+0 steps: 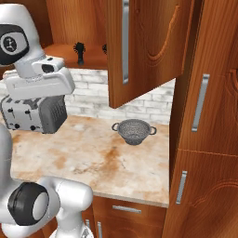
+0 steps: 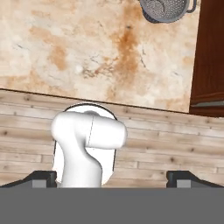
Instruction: Pick the dish brush and dish brush from the cabinet and place them on the counter.
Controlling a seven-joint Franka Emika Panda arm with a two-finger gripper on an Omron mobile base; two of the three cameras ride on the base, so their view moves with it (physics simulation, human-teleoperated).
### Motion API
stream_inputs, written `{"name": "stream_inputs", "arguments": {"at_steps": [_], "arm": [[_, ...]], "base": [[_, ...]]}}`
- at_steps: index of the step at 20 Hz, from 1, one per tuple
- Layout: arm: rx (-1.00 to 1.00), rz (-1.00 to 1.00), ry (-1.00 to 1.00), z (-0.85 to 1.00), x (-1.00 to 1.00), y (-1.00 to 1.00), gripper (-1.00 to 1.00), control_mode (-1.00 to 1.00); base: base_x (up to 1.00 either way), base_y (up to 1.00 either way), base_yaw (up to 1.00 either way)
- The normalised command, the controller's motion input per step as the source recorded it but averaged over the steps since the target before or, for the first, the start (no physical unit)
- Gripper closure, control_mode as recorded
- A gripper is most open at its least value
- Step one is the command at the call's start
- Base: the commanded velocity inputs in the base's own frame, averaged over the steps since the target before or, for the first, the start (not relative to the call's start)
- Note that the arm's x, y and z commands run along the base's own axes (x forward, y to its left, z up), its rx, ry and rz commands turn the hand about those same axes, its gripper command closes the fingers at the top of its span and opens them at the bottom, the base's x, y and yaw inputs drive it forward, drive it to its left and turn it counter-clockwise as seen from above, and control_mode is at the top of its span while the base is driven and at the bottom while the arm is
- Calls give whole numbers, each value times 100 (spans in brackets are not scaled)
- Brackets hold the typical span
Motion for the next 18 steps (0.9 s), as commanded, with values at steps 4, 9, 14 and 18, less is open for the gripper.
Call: {"name": "stream_inputs", "arguments": {"at_steps": [4, 9, 14, 18], "arm": [[7, 0, -14, 24, 8, 0, -100, -100], [18, 0, -22, 1, 17, 1, -100, -100], [10, 0, -32, -4, 26, 1, -100, -100], [0, 0, -30, -15, 19, 5, -100, -100]], "base": [[0, 0, 0], [0, 0, 0], [0, 0, 0], [0, 0, 0]]}}
